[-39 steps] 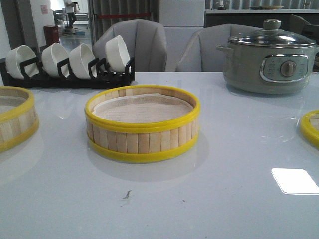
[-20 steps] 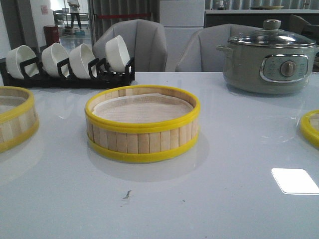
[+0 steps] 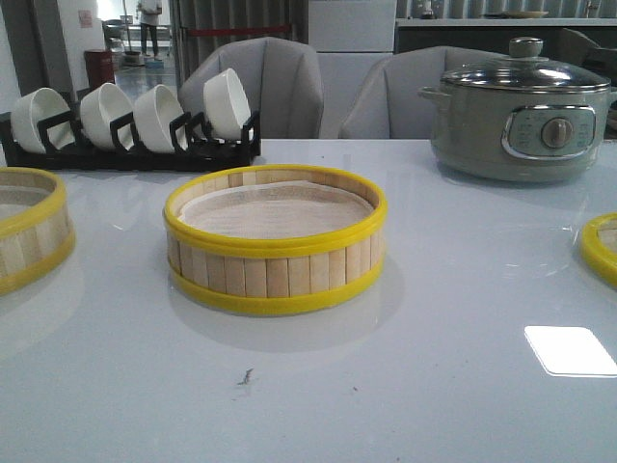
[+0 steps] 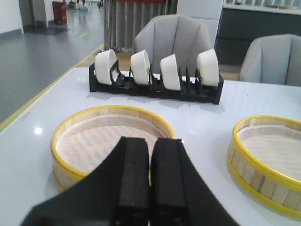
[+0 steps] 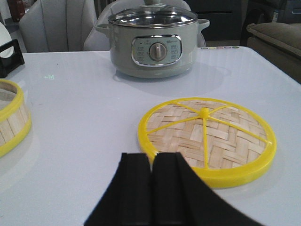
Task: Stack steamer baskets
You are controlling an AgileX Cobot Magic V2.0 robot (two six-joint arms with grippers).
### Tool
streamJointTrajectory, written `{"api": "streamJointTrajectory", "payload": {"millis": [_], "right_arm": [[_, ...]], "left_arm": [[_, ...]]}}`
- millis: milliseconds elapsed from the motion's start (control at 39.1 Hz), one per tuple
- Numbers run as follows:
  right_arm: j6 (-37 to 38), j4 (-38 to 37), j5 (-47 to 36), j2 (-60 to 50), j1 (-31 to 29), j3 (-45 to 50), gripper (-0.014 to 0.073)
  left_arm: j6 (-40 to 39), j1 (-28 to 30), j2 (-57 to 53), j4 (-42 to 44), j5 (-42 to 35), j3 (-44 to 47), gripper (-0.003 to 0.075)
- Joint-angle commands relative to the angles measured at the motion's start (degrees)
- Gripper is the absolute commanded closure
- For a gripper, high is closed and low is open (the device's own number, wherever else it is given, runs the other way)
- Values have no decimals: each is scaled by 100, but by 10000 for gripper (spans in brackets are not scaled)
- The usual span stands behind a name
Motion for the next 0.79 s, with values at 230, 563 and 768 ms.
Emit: {"api": "streamJointTrajectory", "payload": {"millis": [230,563,768], "right_arm": [[-11,29,-528,-119,-7,-83,554],[-11,29,-528,-119,-7,-83,554],[-11,29,-528,-119,-7,-83,554]], "left_arm": [[-52,-3,2877,750,902,-3457,636],[87,-3,3630,794,1121,-3870,636],[87,-3,3637,804,1248,-3859,636]]}}
